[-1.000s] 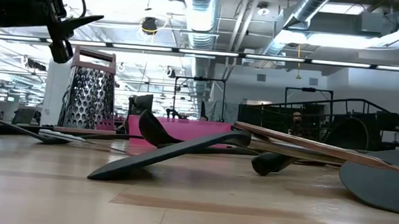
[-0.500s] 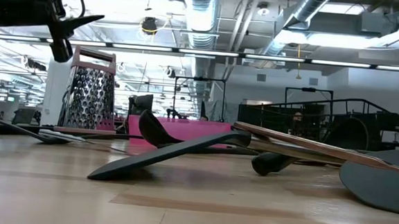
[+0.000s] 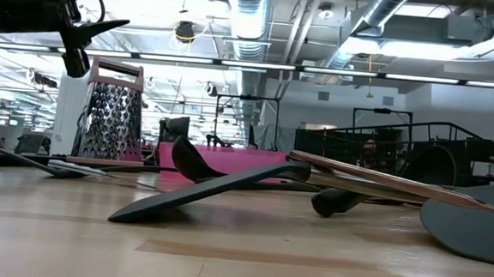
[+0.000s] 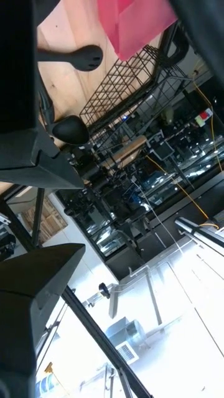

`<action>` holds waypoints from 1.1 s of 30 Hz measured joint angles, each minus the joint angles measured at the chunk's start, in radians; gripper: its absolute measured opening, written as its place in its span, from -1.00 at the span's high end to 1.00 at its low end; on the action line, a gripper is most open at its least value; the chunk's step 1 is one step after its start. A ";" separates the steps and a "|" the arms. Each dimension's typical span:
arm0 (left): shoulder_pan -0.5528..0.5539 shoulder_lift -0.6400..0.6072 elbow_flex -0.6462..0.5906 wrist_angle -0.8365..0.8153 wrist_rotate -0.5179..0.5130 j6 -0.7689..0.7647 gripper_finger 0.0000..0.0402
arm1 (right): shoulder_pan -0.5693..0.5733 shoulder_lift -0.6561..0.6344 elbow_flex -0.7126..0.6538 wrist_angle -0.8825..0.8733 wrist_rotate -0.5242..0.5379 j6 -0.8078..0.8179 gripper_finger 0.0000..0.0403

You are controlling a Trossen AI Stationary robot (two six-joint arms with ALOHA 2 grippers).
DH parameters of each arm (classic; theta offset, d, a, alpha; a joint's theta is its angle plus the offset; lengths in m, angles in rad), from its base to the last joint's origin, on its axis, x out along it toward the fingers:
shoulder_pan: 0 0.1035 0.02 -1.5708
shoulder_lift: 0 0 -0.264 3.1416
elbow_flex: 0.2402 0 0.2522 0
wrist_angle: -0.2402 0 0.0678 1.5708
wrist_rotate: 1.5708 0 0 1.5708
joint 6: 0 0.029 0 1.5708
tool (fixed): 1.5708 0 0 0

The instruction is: Pick & Place Kitchen Items

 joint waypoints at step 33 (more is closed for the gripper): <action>0.000 0.000 0.000 0.010 0.000 0.000 0.31 | 0.000 0.000 0.000 -1.167 -0.064 0.260 -0.98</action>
